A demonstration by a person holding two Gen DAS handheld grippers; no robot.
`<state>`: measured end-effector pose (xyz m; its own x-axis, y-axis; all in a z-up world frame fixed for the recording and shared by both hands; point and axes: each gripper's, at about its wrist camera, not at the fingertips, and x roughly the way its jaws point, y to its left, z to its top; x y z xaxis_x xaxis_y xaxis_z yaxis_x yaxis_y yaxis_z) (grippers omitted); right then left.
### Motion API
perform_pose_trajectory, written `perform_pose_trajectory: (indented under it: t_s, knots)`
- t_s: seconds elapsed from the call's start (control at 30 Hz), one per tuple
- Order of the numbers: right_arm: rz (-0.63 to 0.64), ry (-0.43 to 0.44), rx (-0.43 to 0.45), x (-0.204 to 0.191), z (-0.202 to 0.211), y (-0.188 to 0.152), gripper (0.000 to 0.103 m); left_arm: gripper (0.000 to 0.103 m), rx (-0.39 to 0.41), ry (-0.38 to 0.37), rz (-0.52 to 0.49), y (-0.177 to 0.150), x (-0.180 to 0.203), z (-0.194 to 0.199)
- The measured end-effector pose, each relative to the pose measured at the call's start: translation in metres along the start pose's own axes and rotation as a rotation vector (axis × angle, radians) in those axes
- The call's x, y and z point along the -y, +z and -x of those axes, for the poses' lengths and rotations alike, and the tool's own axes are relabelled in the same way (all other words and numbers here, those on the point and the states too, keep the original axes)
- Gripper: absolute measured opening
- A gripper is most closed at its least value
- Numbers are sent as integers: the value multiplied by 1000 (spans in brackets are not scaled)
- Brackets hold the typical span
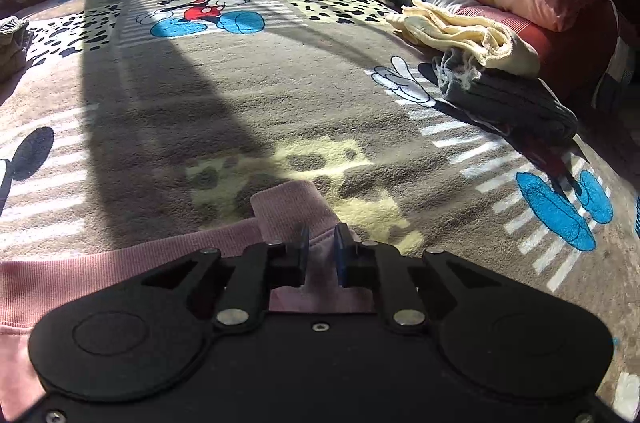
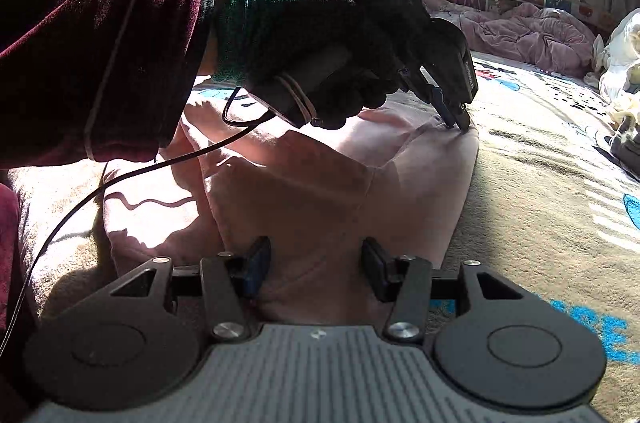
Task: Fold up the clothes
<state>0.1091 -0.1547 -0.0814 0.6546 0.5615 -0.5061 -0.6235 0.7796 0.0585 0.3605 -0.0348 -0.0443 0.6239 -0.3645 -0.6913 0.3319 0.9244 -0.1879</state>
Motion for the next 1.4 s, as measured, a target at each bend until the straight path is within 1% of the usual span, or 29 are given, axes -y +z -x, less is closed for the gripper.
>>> perform_pose_trajectory:
  t_s: [0.07,0.1,0.17,0.23,0.3,0.33,0.4,0.47,0.53,0.6,0.67,0.7,0.73,0.77,0.8,0.87,0.97,1.0,1.07,1.13,1.2,1.23,1.27,1.3,1.33,1.37,1.4]
  knots:
    - [-12,9,18,-1,4,0,51,12,-35,35,37,-3,-2,-13]
    - [-20,24,2,-2,2,-1,51,12,-37,43,49,-6,-1,-19]
    - [5,26,-27,-4,-2,-4,52,12,-3,47,52,-6,2,-1]
    - [-6,36,-19,-3,-1,-2,53,12,34,50,51,-5,5,21]
    - [-30,42,-3,0,4,-2,53,16,72,54,51,-3,8,43]
    - [-42,42,4,2,7,-1,53,19,94,54,55,-7,6,61]
    - [-112,40,33,11,17,-2,52,34,148,55,71,-21,-1,105]
    - [-194,33,67,23,29,-4,52,46,196,74,102,-42,-14,147]
    - [-259,12,97,36,39,-8,52,46,243,101,153,-66,-31,189]
    - [-317,-6,124,47,47,-12,52,46,267,128,242,-93,-49,213]
    - [-341,-8,137,50,52,-17,49,46,286,156,337,-120,-68,235]
    - [-343,-5,141,49,53,-19,43,46,296,169,385,-133,-77,246]
    - [-334,-4,142,47,54,-21,40,46,305,183,432,-147,-86,257]
    - [-316,-6,142,44,54,-22,40,44,305,189,493,-161,-94,261]
    - [-298,-6,143,41,54,-23,40,44,303,184,537,-169,-98,263]
    - [-245,6,137,30,54,-24,40,44,307,158,629,-184,-107,261]
    - [-174,28,95,14,47,-25,39,44,301,100,773,-195,-120,246]
    - [-157,26,83,10,46,-26,39,44,291,97,792,-192,-123,239]
    - [-129,23,66,2,43,-28,40,44,266,101,805,-185,-128,225]
    - [-140,25,70,2,44,-30,40,43,242,106,818,-178,-132,210]
    - [-149,27,80,3,45,-30,40,31,217,110,831,-170,-136,196]
    - [-150,24,89,4,46,-30,39,28,204,110,802,-165,-134,190]
    - [-151,23,101,4,47,-30,39,21,189,108,759,-159,-130,186]
    - [-152,29,114,5,48,-30,39,8,175,106,717,-154,-126,181]
    - [-154,42,126,5,49,-30,40,3,161,104,674,-148,-121,176]
    - [-153,55,126,6,48,-30,40,2,201,109,604,-144,-117,184]
    - [-144,63,107,5,46,-30,39,2,276,99,567,-153,-121,199]
